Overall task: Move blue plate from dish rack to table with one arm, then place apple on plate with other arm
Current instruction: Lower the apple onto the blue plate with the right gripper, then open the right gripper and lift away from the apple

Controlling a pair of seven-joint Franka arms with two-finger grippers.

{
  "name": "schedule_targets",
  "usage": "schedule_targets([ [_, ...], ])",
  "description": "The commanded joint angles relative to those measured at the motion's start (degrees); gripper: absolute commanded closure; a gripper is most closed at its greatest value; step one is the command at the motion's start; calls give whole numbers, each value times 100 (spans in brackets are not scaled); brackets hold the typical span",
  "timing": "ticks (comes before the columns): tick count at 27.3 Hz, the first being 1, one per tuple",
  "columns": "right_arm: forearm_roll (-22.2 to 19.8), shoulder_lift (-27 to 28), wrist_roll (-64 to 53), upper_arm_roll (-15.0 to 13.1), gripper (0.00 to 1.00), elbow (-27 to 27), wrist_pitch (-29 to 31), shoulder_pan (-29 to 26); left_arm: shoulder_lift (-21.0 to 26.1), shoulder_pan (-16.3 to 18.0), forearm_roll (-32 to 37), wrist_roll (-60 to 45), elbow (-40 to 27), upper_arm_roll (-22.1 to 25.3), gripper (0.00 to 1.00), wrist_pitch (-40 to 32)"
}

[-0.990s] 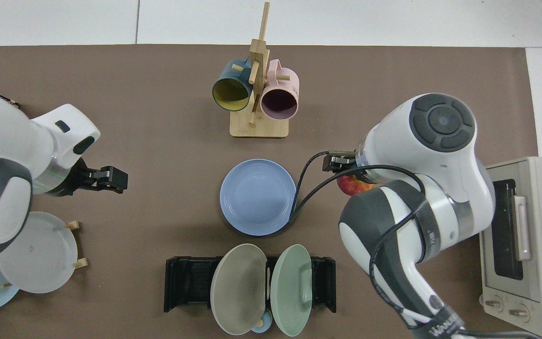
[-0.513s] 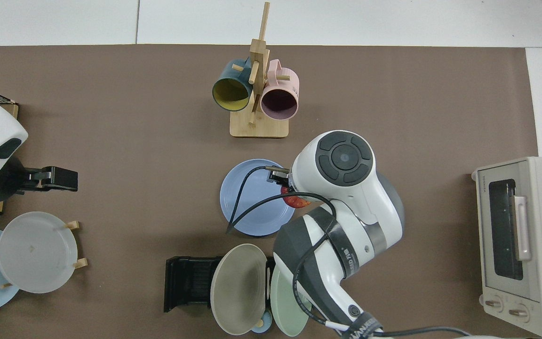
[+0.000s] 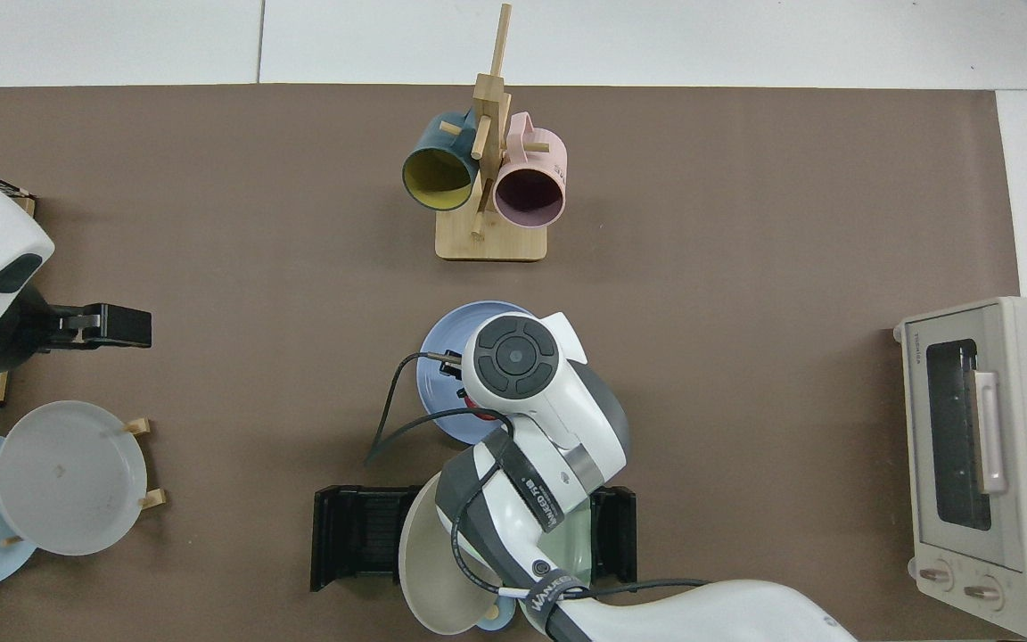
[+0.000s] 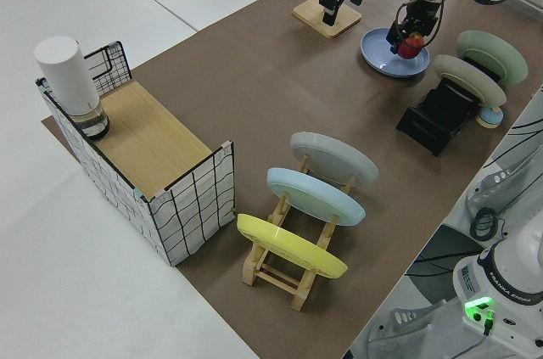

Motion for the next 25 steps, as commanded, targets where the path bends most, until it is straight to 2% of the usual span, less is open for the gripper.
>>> schedule_targets([
  [1, 67, 92, 100, -27, 100, 7, 184, -9, 25, -19, -65, 47, -11, -6, 0, 89],
  [2, 67, 118, 82, -27, 94, -11, 210, -9, 25, -19, -65, 38, -19, -6, 0, 89],
  [3, 67, 119, 65, -27, 82, -28, 228, -9, 25, -27, -65, 38, -11, -6, 0, 89],
  [4, 67, 119, 56, -27, 55, -46, 228, -27, 25, -19, -65, 38, -19, -6, 0, 89],
  [5, 67, 119, 56, -27, 5, -55, 219, -27, 25, -27, -65, 38, -11, -6, 0, 89],
  [6, 67, 110, 56, -27, 0, -55, 202, -18, 25, -28, -65, 38, -11, -6, 0, 89],
  [11, 67, 49, 65, -27, 0, -11, 79, 0, 33, -28, -65, 38, -19, -6, 0, 89],
  [17, 67, -364, -23, -124, 0, 68, -431, -106, 42, -28, -65, 38, -19, -6, 0, 89],
  [25, 59, -1164, -1111, -106, 0, 68, -975, -852, 51, -36, -65, 38, -19, -6, 0, 89],
])
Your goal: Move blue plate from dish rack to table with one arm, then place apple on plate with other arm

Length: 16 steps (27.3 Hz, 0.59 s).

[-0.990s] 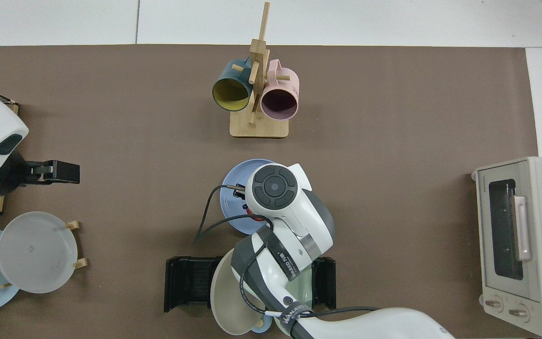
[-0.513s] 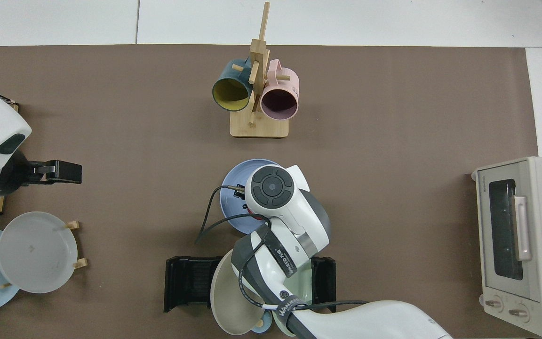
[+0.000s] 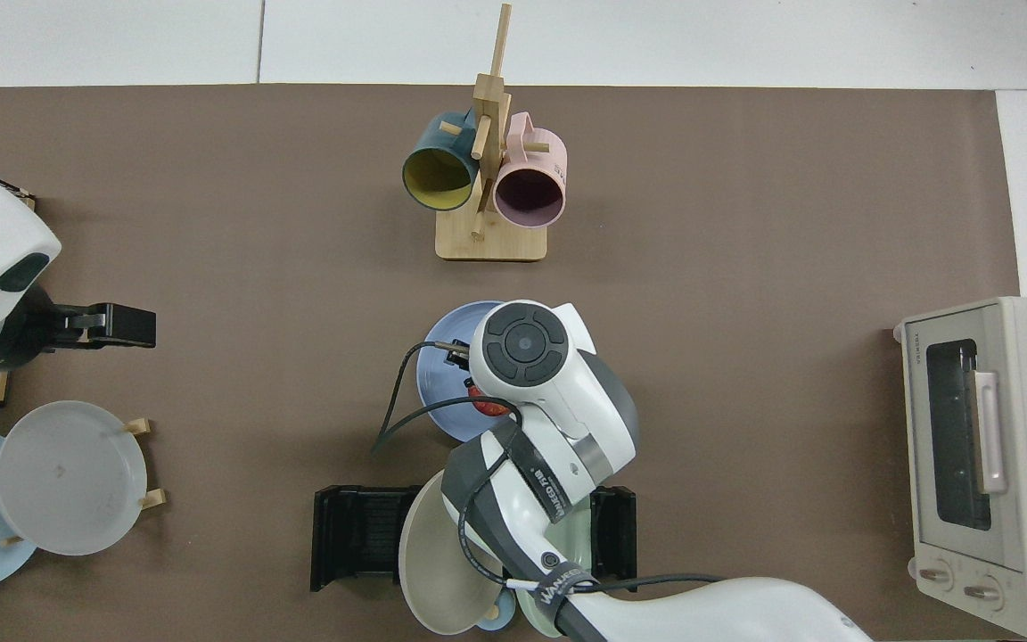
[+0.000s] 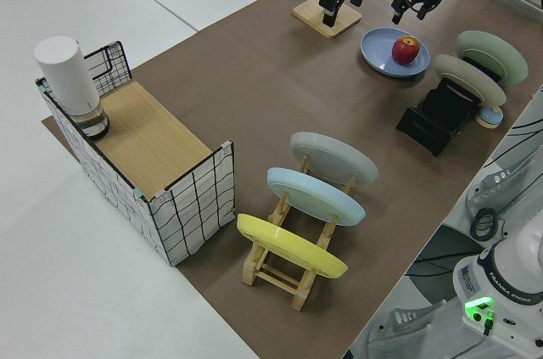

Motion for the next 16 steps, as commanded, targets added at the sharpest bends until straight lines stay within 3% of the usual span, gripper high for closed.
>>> schedule_targets([
  [1, 55, -630, -946, 72, 0, -109, -482, -603, 10, -32, -57, 38, -19, 11, 0, 88],
  [16, -173, -1457, -4399, 1, 0, -118, -1554, -2466, 18, -32, -57, 29, -19, 3, 0, 96],
])
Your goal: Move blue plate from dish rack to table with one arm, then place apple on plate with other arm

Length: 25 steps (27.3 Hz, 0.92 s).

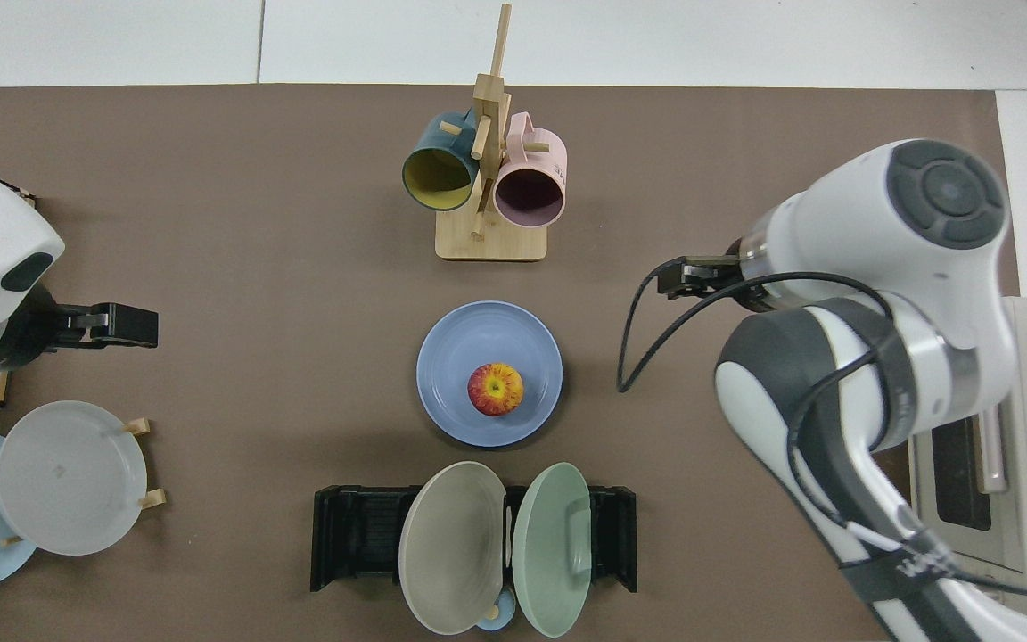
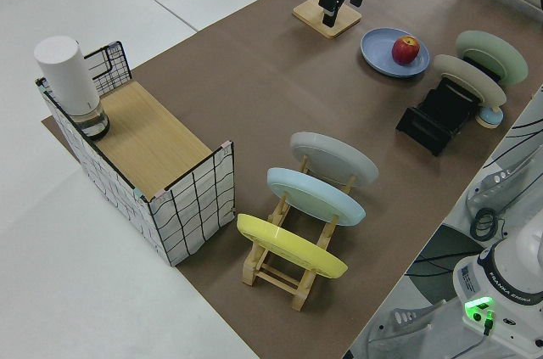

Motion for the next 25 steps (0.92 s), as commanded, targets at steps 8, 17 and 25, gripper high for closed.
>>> schedule_targets([
  [8, -146, -656, -1916, 61, 0, -122, -697, -1329, 10, -32, -56, 29, -19, 1, 0, 112],
  [17, -146, -964, -2224, 87, 0, -140, -1023, -1602, 10, -32, -56, 29, -19, -17, 0, 112],
  [25, -155, -946, -2022, 105, 0, -140, -839, -1558, 10, -32, -56, 29, -19, -17, 0, 112],
])
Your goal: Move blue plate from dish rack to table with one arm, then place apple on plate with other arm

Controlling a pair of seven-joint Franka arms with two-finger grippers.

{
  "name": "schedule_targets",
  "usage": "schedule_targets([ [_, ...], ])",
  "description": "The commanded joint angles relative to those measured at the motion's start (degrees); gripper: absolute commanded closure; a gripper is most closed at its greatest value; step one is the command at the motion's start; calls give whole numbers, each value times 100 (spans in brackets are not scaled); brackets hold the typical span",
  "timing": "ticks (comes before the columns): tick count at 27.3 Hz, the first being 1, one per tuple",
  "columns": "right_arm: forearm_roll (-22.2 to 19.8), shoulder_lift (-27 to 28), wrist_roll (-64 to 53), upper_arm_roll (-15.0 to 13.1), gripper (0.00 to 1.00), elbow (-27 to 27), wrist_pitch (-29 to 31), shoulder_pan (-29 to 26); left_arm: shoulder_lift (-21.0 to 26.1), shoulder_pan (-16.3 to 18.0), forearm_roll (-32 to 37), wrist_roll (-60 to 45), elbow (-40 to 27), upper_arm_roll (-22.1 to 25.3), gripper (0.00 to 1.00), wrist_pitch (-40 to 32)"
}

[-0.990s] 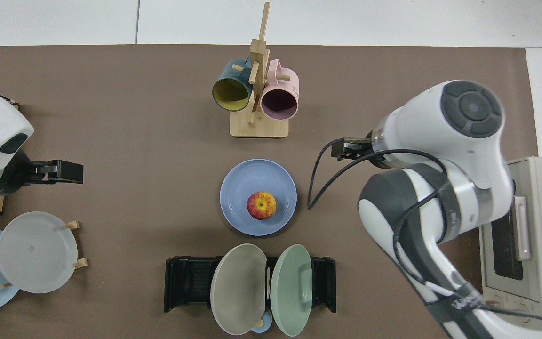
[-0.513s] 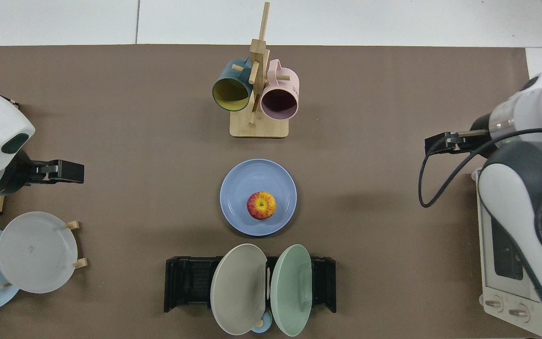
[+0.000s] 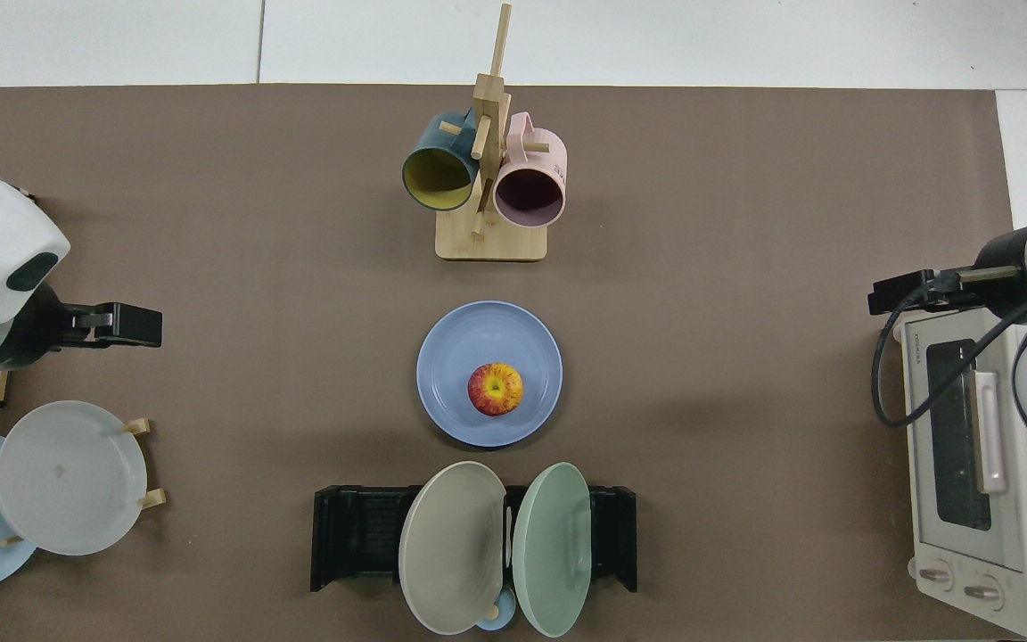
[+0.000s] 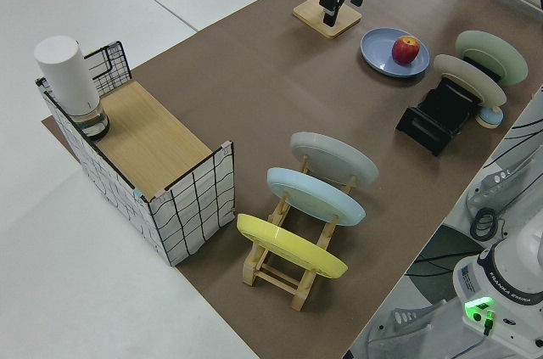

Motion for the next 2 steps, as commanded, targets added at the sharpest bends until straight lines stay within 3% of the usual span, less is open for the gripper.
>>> schedule_targets([
  [1, -74, -73, 76, 81, 0, -122, 195, -57, 1, -31, -55, 29, -19, 12, 0, 98],
  [2, -74, -73, 94, 81, 0, -122, 230, -57, 1, -31, -55, 29, -19, 12, 0, 98],
])
